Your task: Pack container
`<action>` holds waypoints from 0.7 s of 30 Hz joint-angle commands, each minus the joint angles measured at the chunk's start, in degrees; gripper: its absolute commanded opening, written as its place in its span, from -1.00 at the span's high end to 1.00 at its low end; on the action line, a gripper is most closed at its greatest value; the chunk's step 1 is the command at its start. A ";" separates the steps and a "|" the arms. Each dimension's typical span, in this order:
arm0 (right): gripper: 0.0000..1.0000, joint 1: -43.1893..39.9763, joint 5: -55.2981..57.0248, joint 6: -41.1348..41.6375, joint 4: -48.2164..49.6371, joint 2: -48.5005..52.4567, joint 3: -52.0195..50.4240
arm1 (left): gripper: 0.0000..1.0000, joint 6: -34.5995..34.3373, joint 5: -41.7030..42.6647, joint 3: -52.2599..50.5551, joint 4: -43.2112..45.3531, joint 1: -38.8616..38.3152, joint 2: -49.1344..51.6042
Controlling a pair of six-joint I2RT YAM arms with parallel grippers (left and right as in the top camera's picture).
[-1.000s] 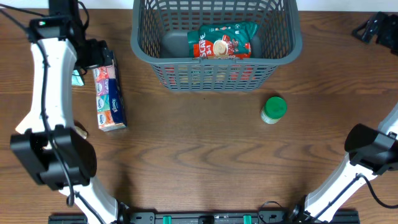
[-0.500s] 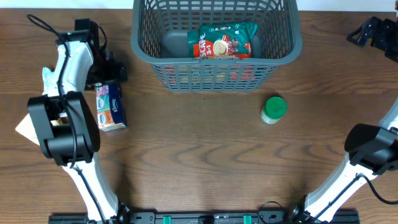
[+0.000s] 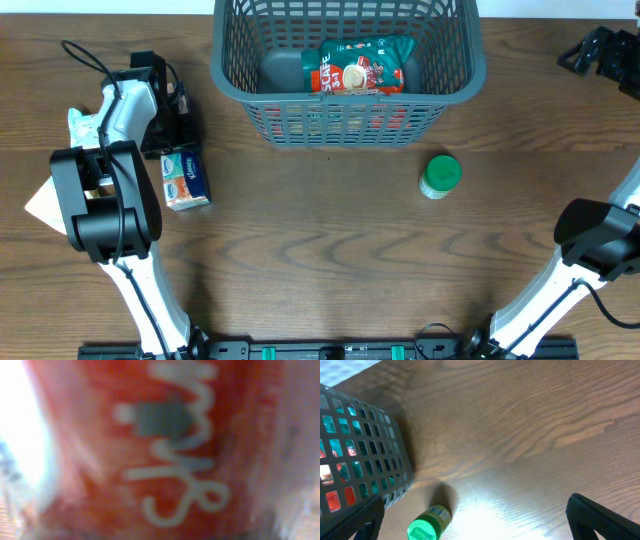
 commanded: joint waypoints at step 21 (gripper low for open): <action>-0.99 -0.24 -0.04 -1.92 -0.92 0.26 -0.17 | 0.89 -1.14 8.41 33.18 -13.20 -1.79 -22.12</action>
